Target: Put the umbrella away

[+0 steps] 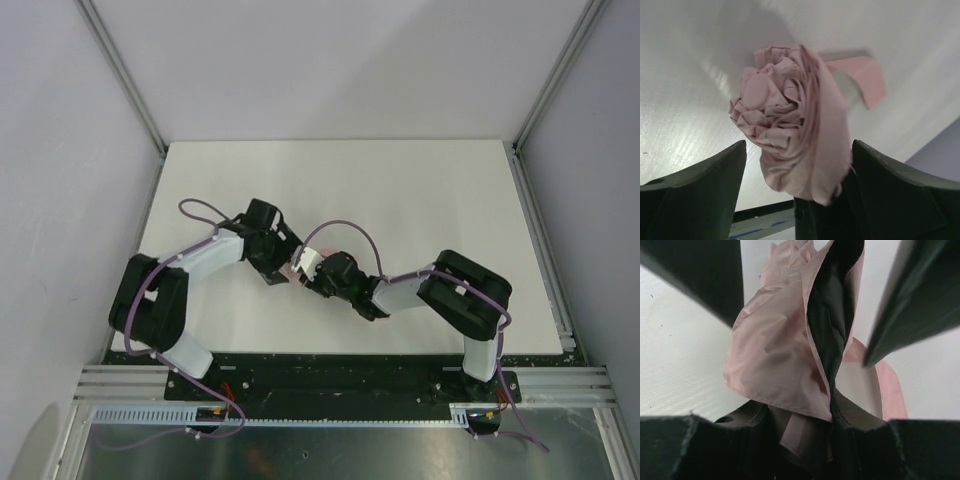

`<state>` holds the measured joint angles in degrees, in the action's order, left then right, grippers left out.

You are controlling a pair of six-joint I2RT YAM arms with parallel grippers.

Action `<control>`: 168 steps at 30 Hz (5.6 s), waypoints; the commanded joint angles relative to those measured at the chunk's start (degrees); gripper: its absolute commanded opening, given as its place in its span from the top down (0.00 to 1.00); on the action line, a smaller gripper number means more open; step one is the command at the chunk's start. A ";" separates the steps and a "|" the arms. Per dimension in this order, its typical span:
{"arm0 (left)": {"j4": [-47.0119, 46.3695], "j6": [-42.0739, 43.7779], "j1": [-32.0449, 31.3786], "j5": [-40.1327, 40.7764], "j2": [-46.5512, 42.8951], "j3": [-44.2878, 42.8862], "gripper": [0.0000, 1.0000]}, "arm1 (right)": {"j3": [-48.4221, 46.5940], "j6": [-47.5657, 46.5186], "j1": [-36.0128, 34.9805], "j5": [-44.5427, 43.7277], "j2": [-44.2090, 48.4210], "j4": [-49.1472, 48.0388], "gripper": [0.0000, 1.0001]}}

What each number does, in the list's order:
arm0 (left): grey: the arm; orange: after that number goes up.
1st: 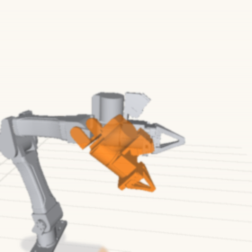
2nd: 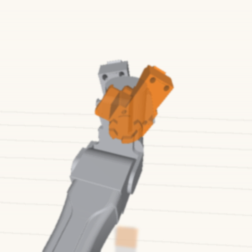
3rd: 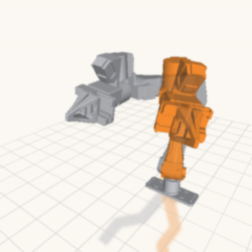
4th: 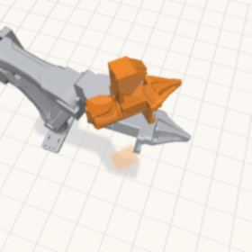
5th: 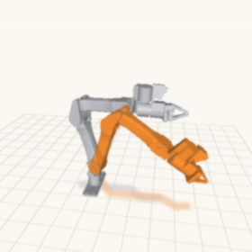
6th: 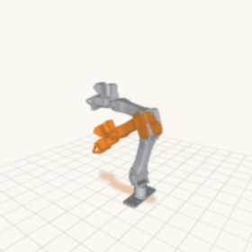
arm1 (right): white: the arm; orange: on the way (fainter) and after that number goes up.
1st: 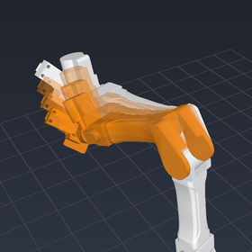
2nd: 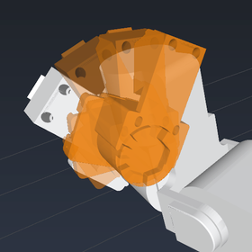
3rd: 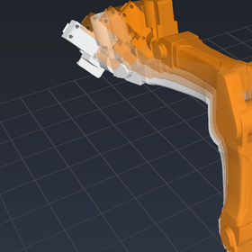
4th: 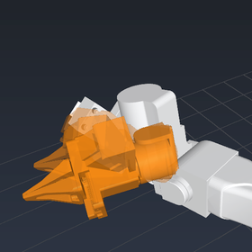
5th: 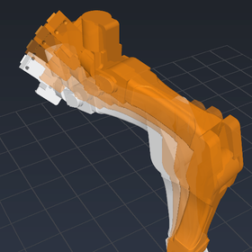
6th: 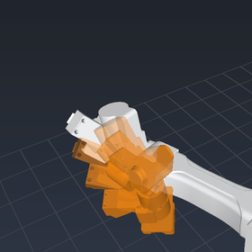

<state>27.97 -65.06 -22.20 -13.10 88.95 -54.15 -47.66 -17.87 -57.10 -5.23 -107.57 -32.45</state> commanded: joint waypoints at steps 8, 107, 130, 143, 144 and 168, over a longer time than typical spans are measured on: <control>-4.26 -1.32 -3.66 7.53 1.81 3.00 0.43 | -0.47 5.71 2.65 12.79 -1.65 5.14 1.00; -32.98 3.02 -1.53 1.14 9.94 23.30 0.74 | -14.18 -7.86 -1.21 -18.12 -5.72 21.48 0.52; -33.34 10.47 5.12 -4.15 -1.50 17.20 0.33 | -13.96 17.00 15.66 30.87 -10.11 34.08 1.00; -31.83 6.61 11.16 -13.25 -11.16 16.82 0.10 | -14.07 24.30 21.54 44.17 -14.98 28.82 1.00; -31.83 5.38 10.92 -13.65 -10.33 16.32 0.08 | -14.15 24.60 21.83 44.70 -15.23 28.57 1.00; -34.98 -10.76 0.40 3.81 3.05 15.32 0.16 | -16.21 25.64 23.66 49.76 -17.76 27.65 1.00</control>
<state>-5.87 -74.24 -20.23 -15.00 90.70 -37.78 -66.39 9.26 -32.86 48.12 -120.38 -17.50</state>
